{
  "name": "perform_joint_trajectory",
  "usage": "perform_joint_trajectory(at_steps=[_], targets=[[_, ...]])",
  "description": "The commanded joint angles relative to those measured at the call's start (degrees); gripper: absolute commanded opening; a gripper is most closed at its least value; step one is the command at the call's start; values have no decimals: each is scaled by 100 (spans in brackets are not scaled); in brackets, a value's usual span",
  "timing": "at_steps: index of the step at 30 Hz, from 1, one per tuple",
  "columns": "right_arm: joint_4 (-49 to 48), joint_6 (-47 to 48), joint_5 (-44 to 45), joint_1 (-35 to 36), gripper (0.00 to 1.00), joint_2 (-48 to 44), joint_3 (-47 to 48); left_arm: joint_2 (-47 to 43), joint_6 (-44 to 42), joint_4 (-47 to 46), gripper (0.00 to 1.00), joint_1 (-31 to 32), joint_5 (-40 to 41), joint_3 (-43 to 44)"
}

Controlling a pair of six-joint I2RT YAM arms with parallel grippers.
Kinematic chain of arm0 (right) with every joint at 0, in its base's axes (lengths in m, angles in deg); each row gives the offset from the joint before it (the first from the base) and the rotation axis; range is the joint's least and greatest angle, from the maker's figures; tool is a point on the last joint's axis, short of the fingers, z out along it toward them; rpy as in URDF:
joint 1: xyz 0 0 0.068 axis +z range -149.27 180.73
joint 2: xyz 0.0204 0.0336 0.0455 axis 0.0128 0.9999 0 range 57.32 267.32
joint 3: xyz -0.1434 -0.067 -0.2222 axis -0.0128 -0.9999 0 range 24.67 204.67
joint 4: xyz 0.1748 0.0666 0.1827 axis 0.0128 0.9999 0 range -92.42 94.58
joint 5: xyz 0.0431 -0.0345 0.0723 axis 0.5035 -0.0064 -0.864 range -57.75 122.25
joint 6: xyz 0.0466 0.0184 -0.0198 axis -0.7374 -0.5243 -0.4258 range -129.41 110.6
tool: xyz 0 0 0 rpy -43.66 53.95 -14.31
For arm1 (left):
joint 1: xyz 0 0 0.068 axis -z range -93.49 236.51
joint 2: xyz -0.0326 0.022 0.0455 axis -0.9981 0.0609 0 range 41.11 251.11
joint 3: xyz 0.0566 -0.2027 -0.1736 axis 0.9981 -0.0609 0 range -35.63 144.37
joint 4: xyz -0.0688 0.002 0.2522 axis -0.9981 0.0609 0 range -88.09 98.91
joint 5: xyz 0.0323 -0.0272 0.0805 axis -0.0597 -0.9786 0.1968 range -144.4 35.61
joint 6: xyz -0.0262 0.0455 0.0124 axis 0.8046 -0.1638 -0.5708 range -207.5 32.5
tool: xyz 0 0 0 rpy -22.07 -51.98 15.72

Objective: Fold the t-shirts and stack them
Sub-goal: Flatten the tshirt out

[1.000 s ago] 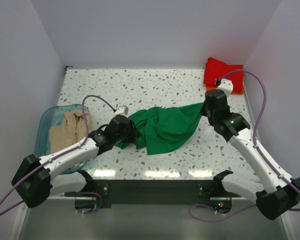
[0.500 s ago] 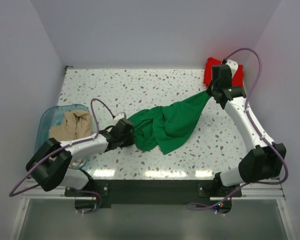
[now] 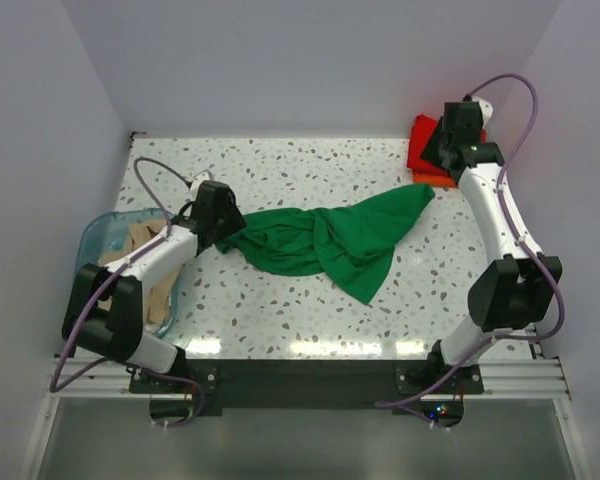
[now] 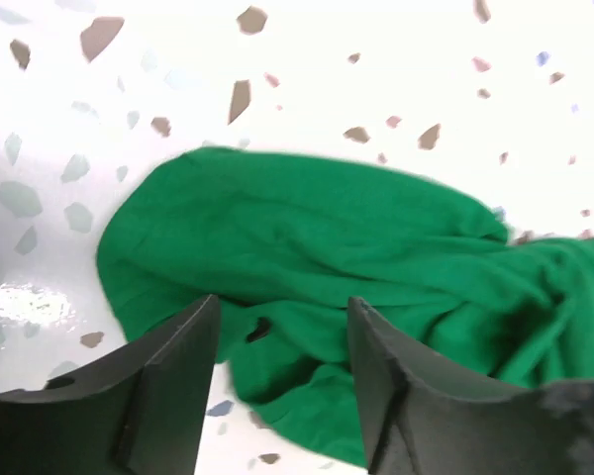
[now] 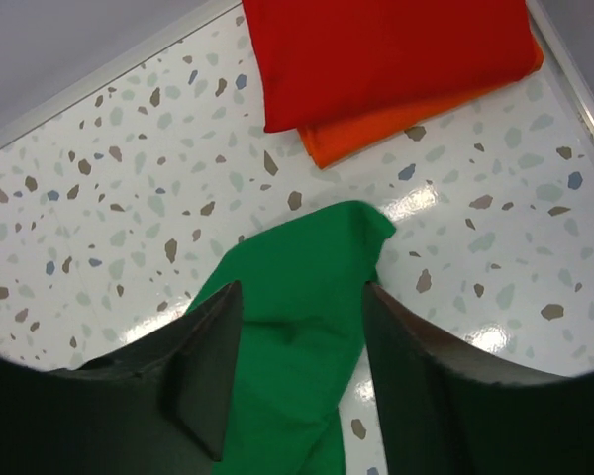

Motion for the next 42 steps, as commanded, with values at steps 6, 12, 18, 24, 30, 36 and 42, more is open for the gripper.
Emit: perform_joint_trajectory(at_steps=[6,12,18,24,30,36,42], targets=[[-675,-208,-937,726,59,-1766,-2227,-762,-491,-202,55,109,-535,-122],[-1308,-673,-58,2730,58,-2649,-4346,-351,-561,-440,53,1067,-342,-273],[-1432,-1166,697,4024,57,-2474,-5077,379,-482,-800,55,1568,-298,-317],[-1432,-1447,1216,4536,57,-2105,-5306,916,-552,-845,59,1990,-26,-185],[-1598,-1544,1305,4668,57,-1482,-5367,1276,-508,-616,56,2210,475,-176],[-1775,-1606,1147,4676,41,-1085,-5412,1391,-342,-432,37,2210,774,-229],[-1354,-1685,1340,4676,0,-1339,-5456,1075,-289,-116,13,2158,1222,-404]])
